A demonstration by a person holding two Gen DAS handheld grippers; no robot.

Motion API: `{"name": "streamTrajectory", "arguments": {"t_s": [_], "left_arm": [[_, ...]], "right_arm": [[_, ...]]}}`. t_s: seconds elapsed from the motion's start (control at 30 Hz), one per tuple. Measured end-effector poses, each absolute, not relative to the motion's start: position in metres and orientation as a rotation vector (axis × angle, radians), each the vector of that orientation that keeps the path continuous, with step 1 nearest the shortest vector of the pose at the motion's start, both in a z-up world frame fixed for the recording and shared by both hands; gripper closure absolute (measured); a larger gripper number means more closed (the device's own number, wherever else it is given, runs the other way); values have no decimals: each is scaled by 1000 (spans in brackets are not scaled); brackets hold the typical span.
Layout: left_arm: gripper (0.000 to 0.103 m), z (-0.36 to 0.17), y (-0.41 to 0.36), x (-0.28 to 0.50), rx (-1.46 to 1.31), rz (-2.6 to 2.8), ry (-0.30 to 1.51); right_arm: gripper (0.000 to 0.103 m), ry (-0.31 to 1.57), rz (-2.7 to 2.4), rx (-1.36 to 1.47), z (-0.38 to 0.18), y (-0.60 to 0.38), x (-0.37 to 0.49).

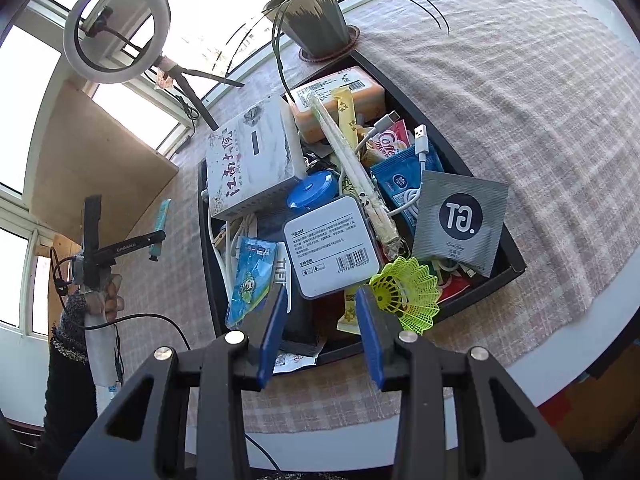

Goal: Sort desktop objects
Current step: 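Carry the teal tube into the black tray and open the left gripper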

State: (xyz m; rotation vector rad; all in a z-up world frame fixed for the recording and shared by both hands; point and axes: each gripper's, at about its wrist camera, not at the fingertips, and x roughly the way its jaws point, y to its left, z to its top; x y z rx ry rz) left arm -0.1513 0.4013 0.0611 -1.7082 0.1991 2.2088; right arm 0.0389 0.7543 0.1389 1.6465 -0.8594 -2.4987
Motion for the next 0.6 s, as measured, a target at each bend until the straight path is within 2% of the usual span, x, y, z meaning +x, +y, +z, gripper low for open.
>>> {"name": "streamTrajectory", "arguments": {"t_s": [0.23, 0.6], "left_arm": [[75, 109, 467, -132, -1549, 2156, 254], [75, 138, 601, -82, -1430, 1997, 310]], "right_arm": [[68, -857, -2496, 1641, 138, 771, 47], [68, -895, -2536, 1642, 138, 818, 78]]}}
